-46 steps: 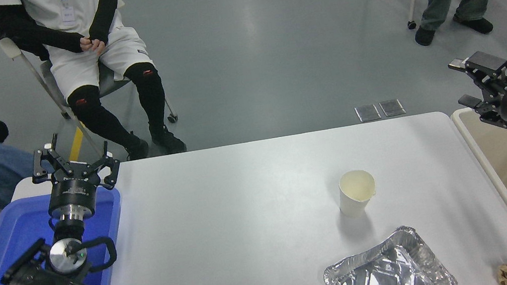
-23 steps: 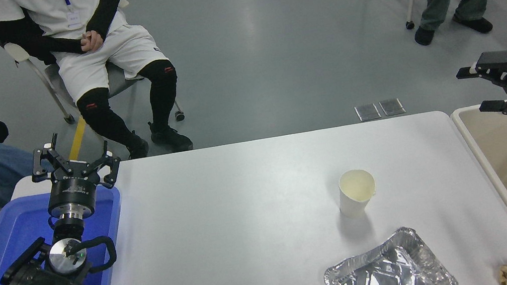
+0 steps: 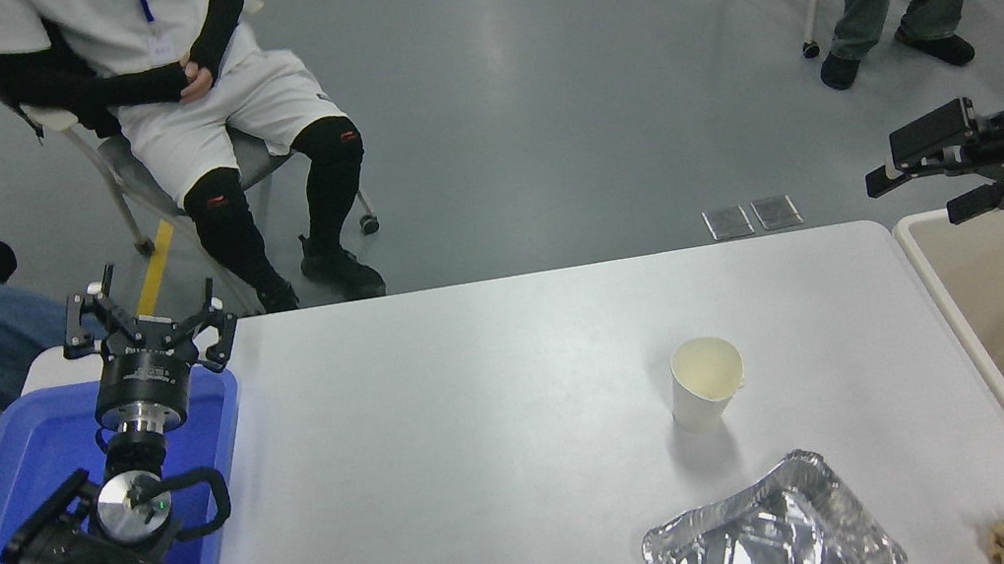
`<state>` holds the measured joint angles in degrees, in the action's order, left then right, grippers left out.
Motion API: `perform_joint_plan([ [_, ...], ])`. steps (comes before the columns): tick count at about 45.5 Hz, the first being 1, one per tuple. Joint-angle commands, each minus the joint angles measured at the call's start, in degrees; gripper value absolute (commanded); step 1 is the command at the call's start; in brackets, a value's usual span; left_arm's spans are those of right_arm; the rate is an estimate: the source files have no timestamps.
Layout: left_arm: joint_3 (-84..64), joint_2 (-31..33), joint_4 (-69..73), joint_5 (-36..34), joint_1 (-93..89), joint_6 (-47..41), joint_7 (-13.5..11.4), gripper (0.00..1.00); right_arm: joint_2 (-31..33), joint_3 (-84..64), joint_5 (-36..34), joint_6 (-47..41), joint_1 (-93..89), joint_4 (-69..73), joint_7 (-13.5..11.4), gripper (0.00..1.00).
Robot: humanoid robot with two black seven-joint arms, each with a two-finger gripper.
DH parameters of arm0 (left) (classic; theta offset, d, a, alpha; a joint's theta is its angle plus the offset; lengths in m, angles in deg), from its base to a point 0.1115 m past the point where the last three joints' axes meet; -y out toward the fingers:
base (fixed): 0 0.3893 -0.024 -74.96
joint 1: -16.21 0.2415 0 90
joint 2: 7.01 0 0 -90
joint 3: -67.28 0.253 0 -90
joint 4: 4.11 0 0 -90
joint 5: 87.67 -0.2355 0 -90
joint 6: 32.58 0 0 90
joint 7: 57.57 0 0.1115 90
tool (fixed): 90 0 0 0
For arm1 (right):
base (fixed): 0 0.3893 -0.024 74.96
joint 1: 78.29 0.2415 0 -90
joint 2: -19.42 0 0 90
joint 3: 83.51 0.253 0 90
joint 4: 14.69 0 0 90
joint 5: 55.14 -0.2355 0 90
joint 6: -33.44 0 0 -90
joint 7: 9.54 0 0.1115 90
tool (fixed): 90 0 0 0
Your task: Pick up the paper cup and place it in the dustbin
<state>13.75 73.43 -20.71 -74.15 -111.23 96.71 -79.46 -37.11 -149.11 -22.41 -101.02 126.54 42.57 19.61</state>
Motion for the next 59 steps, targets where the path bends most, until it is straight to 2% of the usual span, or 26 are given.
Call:
perform_joint_plan([
  [1,0.0,0.0,0.0,0.0,0.0,-0.1,0.0,0.99,-10.7,-4.1,0.9,-0.5,9.3,1.2,-0.1,1.0],
  [16,0.0,0.1,0.0,0.0,0.0,-0.1,0.0,0.99,-23.3,-4.5,1.0,-0.5,12.9,2.0,-0.1,1.0],
  [28,0.0,0.0,0.0,0.0,0.0,-0.1,0.0,0.99,-23.5,-4.2,1.4,-0.5,10.7,2.0,-0.1,1.0],
  [42,0.0,0.0,0.0,0.0,0.0,0.0,0.0,0.99,-23.2,-4.4,-5.2,-0.5,9.3,1.4,0.0,1.0],
  [59,0.0,0.0,0.0,0.0,0.0,0.0,0.0,0.99,-23.2,-3.0,-7.8,-0.5,6.5,0.8,0.0,1.0],
])
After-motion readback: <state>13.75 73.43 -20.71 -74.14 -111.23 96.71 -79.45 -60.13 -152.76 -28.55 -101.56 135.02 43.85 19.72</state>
